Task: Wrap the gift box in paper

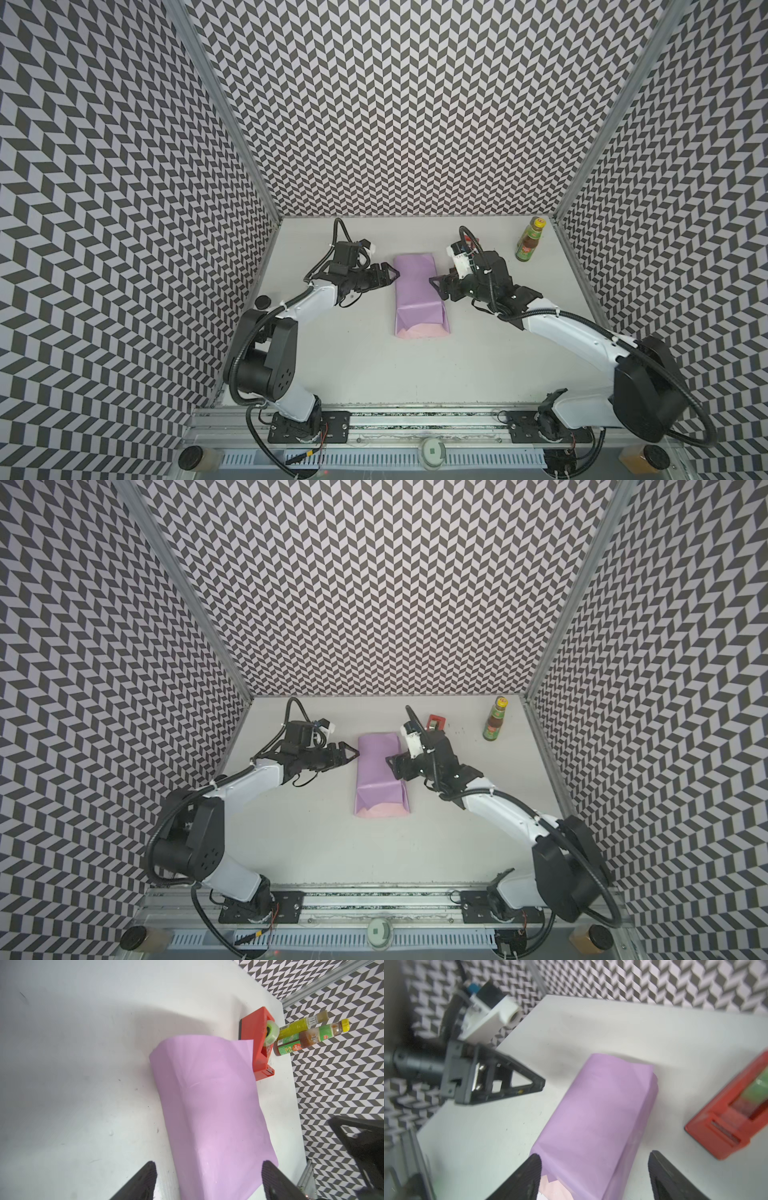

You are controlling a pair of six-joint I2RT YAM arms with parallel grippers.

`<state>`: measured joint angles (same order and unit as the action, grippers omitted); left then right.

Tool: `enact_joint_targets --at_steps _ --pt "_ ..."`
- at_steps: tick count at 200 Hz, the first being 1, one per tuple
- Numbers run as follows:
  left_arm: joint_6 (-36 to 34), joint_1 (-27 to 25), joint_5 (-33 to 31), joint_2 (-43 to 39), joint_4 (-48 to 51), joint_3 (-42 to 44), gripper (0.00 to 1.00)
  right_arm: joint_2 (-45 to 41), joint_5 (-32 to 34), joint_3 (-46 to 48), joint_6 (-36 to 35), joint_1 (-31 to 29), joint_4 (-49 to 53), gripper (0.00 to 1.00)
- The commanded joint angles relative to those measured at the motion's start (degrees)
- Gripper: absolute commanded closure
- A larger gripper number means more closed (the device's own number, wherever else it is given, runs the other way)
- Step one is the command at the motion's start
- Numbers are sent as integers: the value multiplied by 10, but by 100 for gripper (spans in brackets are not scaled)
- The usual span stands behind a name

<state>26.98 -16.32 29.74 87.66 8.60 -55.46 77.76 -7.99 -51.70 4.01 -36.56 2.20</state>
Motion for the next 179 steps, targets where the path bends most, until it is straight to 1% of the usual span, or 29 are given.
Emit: enact_joint_targets --at_steps 1,24,46,63,84,111,120,148,177,179 --pt "-99 0 -39 -66 13 32 21 -11 33 16 -194 -35 14 18" --pt "-162 0 -57 -133 -54 83 22 -7 -20 41 -314 -41 -18 17" --pt "-203 -1 -63 -178 -97 116 21 22 -16 31 -390 -41 -6 16" --pt "-249 -1 -63 -198 -113 128 20 53 -9 11 -421 -42 15 16" --pt "-311 -8 -59 -199 -120 139 20 83 10 9 -455 -51 4 16" --pt "-393 -29 -61 -196 -125 150 18 118 94 14 -483 -60 -21 18" --pt "-426 -39 -64 -197 -131 155 17 127 109 18 -495 -60 -33 18" --pt "-492 -48 -48 -192 -150 171 15 130 134 61 -521 -61 -138 20" --pt "-551 -57 -47 -184 -141 183 14 131 164 127 -548 -63 -263 21" --pt "-554 -57 -47 -185 -142 186 14 131 164 130 -560 -63 -268 21"
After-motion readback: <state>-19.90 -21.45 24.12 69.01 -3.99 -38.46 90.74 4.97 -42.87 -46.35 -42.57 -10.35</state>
